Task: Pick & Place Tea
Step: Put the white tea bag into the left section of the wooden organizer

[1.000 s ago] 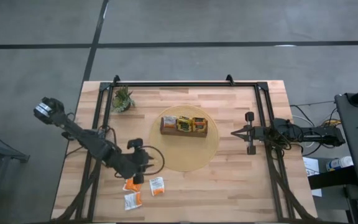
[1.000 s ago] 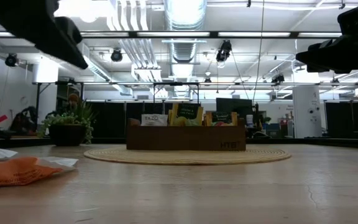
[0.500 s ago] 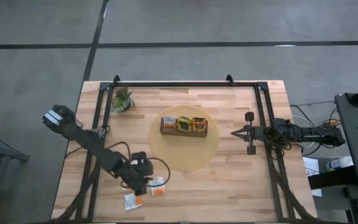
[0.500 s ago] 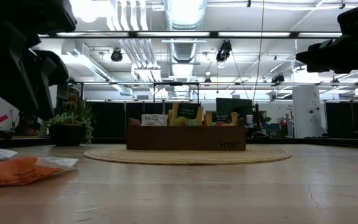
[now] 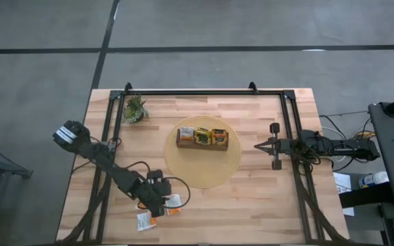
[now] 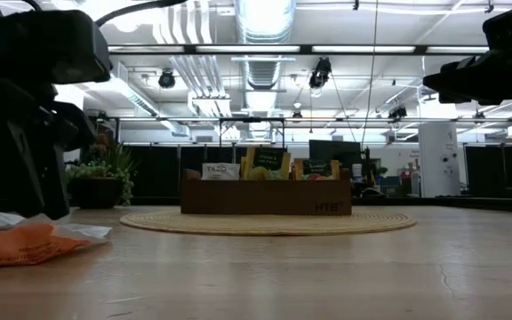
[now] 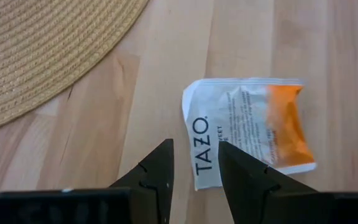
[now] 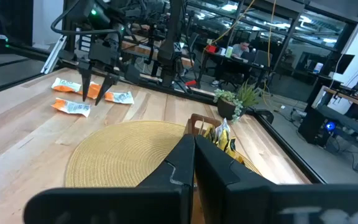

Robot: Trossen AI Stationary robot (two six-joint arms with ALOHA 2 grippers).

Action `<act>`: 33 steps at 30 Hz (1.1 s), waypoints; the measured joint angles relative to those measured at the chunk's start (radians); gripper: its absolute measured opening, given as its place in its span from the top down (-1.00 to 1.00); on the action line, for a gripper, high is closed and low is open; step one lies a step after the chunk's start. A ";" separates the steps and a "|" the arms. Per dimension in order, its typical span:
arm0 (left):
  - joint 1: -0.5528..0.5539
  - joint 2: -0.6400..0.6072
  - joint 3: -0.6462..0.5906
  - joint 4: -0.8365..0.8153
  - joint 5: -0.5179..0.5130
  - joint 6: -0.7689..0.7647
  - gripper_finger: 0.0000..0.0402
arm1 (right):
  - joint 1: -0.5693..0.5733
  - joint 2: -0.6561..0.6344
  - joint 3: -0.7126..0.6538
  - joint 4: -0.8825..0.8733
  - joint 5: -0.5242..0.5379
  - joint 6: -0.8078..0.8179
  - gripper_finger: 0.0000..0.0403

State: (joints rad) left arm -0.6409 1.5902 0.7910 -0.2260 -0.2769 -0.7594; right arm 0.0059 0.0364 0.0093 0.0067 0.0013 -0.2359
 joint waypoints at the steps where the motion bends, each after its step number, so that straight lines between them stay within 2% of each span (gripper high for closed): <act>1: 0.002 0.004 0.000 0.003 0.000 -0.001 0.41 | 0.000 0.000 0.000 0.000 0.000 0.000 0.96; 21: 0.014 0.060 0.001 0.039 0.029 -0.016 0.43 | 0.000 0.000 0.000 0.000 0.000 0.000 0.96; 25: 0.014 0.060 0.001 0.033 0.029 -0.007 0.57 | 0.000 0.000 0.000 0.000 0.000 0.000 0.96; 30: 0.015 0.061 0.011 0.016 0.027 0.019 0.91 | 0.000 0.000 0.000 0.000 0.000 0.000 0.96; 33: 0.014 0.062 0.026 0.009 0.029 0.026 0.98 | 0.000 0.000 0.000 0.000 0.000 0.000 0.96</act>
State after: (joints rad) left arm -0.6266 1.6524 0.8170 -0.2174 -0.2482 -0.7338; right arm 0.0063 0.0364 0.0093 0.0065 0.0013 -0.2359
